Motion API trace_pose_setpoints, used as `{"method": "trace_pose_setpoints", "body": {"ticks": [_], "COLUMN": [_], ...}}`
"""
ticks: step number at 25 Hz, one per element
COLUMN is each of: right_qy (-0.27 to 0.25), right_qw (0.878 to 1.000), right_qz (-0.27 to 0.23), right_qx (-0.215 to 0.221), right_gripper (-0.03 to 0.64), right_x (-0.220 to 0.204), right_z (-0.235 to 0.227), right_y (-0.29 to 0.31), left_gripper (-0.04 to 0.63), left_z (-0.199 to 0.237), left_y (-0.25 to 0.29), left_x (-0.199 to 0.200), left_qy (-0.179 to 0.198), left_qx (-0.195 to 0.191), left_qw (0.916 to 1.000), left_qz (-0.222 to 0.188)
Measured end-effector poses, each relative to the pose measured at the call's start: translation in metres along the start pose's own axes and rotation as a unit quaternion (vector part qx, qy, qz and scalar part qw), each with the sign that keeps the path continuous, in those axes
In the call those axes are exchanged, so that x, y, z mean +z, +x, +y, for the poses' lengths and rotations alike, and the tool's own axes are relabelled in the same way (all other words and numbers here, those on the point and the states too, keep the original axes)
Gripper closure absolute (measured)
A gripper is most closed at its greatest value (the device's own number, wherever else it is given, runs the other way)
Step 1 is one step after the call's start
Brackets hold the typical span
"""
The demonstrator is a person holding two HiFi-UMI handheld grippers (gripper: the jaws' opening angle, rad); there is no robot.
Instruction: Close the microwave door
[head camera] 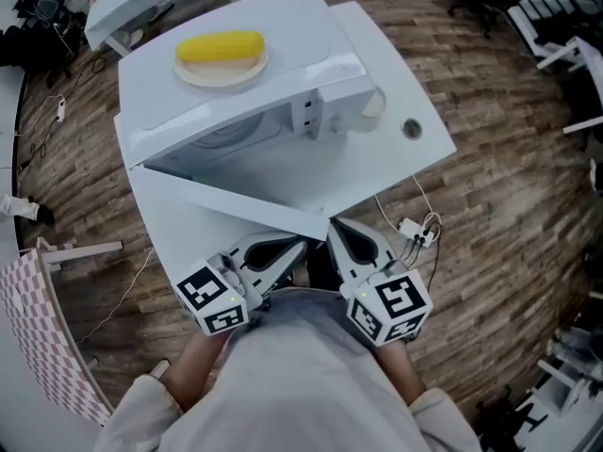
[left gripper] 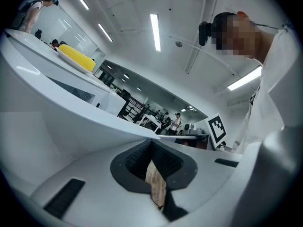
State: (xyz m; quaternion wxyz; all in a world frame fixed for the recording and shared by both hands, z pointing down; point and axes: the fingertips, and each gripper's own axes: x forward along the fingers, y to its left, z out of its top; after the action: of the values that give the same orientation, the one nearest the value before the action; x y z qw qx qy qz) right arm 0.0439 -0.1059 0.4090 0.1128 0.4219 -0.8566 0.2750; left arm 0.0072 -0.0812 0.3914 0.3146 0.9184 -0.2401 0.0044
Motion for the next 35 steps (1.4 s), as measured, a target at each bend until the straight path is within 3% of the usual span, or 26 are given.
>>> {"method": "trace_pose_setpoints", "body": {"ticks": [35], "right_qy": [-0.011], "right_qw": [0.998], "right_qz": [0.011], "right_qx": [0.068], "right_gripper": [0.594], "right_x": [0.02], "right_z": [-0.021], "right_y": [0.024], "left_gripper": [0.577], "left_z": [0.021], "left_y": [0.026], "left_x": [0.012], "left_qy": [-0.029], "left_qx": [0.05], "left_qw": [0.998], "left_qz": [-0.024]}}
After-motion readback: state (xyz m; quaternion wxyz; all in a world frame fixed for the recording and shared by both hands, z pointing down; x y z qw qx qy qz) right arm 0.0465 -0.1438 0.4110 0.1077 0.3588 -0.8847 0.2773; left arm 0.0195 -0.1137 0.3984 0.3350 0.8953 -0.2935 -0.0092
